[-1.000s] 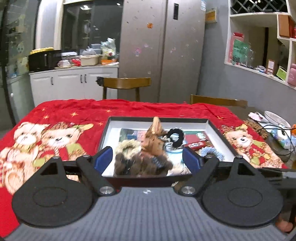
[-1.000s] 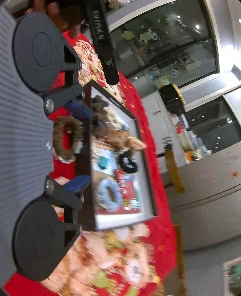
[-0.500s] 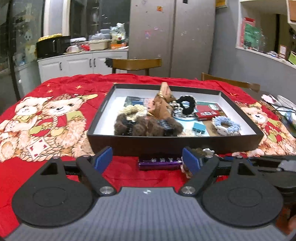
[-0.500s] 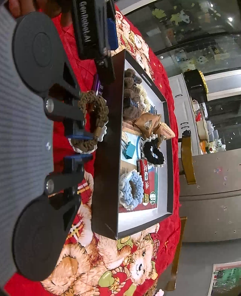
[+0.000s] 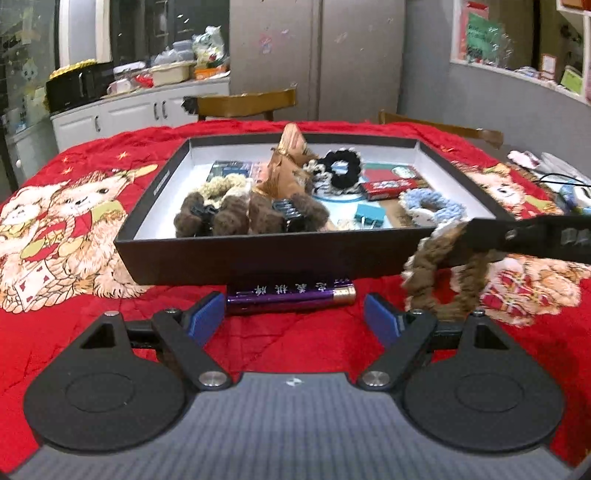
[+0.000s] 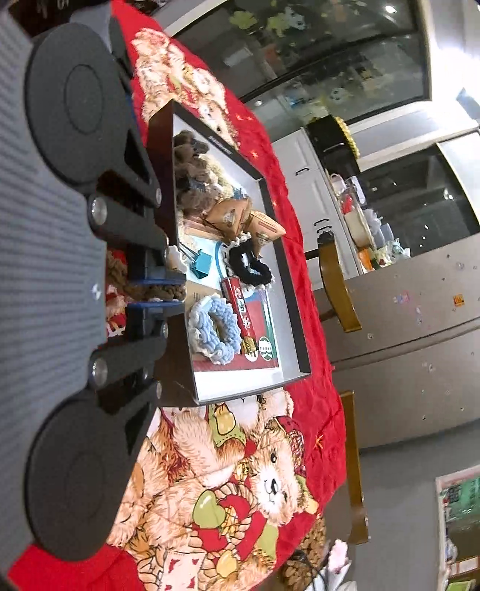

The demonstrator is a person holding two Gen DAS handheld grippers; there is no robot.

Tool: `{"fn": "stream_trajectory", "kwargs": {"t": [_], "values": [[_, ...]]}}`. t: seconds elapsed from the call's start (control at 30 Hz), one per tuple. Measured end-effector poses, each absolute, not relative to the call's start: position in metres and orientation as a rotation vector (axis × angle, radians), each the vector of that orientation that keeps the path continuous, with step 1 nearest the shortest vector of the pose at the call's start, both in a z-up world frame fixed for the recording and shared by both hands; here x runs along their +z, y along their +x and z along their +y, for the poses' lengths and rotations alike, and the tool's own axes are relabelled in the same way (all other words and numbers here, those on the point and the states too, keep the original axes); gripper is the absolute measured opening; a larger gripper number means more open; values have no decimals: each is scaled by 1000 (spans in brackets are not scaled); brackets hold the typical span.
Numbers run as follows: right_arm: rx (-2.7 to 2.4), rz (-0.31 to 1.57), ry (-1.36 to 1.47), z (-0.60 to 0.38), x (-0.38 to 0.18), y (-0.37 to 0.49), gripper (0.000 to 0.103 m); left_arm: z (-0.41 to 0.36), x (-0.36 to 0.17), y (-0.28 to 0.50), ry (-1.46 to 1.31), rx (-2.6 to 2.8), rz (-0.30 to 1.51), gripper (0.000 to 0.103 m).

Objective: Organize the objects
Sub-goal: 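Move the left tool to the purple candy bar while the right tool approaches the brown braided scrunchie, then close the left tool on the purple candy bar while the right tool grasps the braided scrunchie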

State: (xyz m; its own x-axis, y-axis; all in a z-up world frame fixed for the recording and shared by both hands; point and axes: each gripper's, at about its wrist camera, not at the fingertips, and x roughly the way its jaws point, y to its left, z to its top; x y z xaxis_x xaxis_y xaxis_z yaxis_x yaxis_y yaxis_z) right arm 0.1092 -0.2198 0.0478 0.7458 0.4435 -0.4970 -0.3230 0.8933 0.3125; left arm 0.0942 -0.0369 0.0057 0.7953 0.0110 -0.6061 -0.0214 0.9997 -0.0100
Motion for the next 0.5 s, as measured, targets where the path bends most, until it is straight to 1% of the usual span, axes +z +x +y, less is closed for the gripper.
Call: {"fn": "stream_trajectory", "kwargs": {"t": [0.33,0.43,0.5], "values": [[436,671,237,-214,34,117,10,-34,1,114,-46,86,673,88],[426,685,238,-213,31,118,10,-34,1,114,-38,111,669,85],[419,696,259,-215,29,120,10,-33,2,112,-37,119,667,84]]}}
